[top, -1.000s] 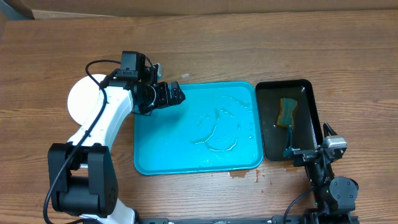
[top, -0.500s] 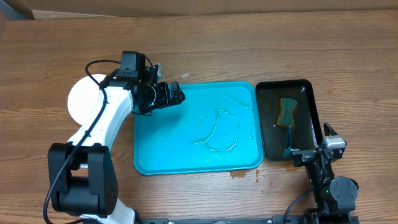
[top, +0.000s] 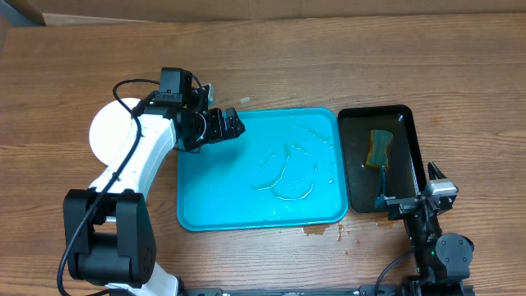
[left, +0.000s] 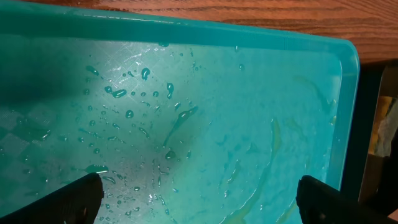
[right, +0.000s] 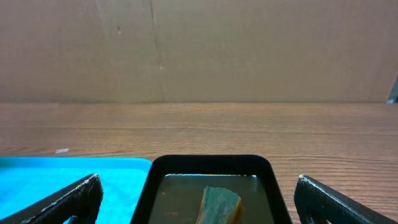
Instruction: Clean dirty plates on tray and stack at the side
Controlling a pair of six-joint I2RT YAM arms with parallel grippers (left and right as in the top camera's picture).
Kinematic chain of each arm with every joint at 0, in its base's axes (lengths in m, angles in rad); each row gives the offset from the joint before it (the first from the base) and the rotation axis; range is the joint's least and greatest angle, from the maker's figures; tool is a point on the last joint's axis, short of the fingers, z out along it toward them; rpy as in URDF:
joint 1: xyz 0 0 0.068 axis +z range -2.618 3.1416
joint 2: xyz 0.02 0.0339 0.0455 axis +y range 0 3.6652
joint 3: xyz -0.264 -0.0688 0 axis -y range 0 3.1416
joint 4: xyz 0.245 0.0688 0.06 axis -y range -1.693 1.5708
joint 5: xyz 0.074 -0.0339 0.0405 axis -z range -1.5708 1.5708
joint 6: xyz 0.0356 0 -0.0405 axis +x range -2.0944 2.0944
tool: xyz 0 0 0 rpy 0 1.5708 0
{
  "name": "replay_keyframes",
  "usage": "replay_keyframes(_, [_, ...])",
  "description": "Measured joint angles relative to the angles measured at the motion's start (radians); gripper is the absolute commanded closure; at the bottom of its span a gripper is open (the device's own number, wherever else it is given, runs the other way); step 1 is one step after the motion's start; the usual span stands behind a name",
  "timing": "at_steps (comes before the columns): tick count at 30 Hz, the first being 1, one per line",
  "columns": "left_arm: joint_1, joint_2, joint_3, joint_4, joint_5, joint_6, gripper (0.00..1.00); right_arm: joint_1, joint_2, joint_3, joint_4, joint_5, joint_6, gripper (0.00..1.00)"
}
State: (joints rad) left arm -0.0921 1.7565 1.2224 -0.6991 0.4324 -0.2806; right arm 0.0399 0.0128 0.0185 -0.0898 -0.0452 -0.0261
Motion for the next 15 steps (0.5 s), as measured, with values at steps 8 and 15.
replay_keyframes(8, [0.000, 0.000, 0.000, 0.000, 0.000, 0.000, 0.00, 0.000, 0.000, 0.000, 0.000, 0.000, 0.001, 0.00])
replay_keyframes(15, [0.000, -0.130, -0.011, -0.011, -0.026, 0.000, 0.00, 0.000, 0.000, 0.000, 0.000, 0.000, 0.000, 0.00])
